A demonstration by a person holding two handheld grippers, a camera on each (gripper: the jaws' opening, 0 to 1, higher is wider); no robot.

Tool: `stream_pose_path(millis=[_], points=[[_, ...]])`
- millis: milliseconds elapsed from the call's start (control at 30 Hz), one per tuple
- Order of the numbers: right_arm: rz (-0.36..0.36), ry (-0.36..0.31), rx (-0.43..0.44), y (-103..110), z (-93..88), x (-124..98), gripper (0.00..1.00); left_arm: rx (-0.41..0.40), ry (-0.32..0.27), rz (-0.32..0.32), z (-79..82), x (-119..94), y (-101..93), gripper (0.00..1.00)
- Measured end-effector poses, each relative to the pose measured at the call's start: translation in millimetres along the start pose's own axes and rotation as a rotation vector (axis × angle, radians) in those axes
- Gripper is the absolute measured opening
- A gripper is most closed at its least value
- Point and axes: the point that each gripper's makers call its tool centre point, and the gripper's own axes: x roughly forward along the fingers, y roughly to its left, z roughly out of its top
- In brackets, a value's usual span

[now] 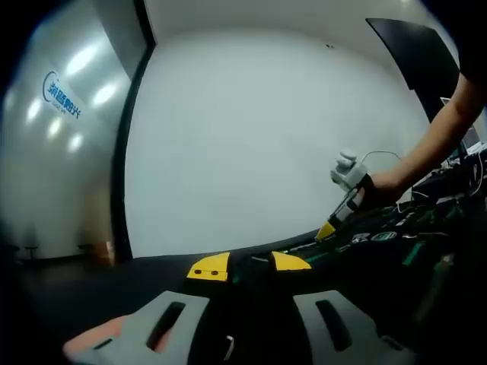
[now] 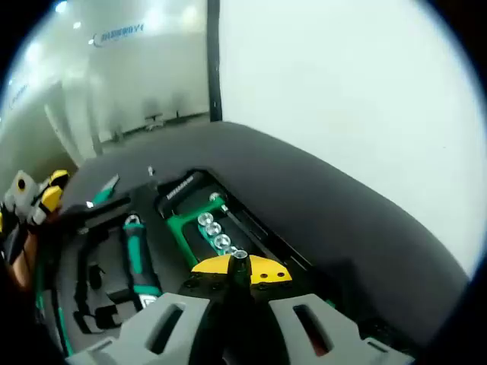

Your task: Pick up the tools and put them into their designated positions in the toolbox.

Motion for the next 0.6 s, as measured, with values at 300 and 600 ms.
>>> stream_pose_path(millis=[300,600], points=[[-0.002,0.061,-0.103,1,-5.2,-9,0.05,-0.002,-0.006,0.002,1.8,-1,-0.1,0.15],[-0.015,0.034,-0.04,-7,-4.1,-3,0.05,-0.006,-0.006,0.004,2.2,-1,-0.2,0.15]])
